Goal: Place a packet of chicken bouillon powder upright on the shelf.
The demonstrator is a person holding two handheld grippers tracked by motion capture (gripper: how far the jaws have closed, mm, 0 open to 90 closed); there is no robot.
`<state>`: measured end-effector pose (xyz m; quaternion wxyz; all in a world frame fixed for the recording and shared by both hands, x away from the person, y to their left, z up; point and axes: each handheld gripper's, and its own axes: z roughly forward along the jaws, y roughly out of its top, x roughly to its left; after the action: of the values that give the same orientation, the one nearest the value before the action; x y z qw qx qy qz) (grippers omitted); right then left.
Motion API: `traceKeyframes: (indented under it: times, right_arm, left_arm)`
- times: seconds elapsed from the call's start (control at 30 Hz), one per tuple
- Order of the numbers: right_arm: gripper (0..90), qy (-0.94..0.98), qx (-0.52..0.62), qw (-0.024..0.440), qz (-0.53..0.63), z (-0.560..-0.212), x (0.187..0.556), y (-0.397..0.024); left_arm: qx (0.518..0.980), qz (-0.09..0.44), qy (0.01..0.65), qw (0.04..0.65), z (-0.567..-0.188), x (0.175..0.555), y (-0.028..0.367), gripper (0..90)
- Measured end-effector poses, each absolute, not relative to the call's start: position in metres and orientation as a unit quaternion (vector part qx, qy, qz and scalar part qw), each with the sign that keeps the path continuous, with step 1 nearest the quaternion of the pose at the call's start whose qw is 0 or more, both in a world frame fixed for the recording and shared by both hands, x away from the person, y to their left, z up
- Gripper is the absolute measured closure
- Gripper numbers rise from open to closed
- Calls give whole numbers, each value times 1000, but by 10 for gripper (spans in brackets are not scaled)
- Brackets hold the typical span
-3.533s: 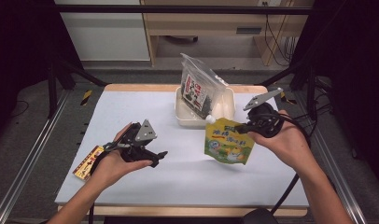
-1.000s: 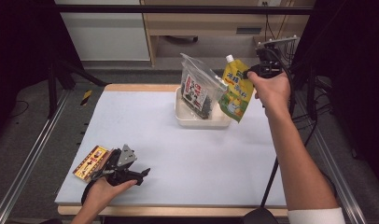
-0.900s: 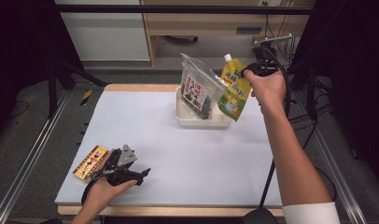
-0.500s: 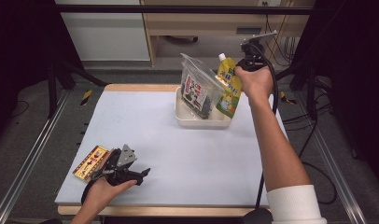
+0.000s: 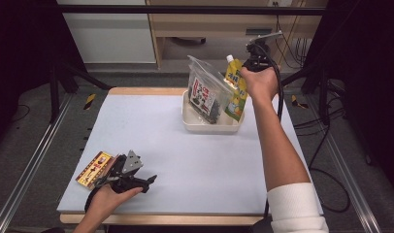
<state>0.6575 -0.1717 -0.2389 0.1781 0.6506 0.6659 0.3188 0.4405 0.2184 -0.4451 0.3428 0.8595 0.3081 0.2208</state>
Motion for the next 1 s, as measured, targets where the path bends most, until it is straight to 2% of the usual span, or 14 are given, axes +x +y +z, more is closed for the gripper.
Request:
traceKeyframes:
  times: [1.0]
  right_arm:
    - [899, 655, 659, 196, 312, -242, 663, -163]
  left_arm:
    - [859, 220, 308, 344, -445, 441, 219, 113]
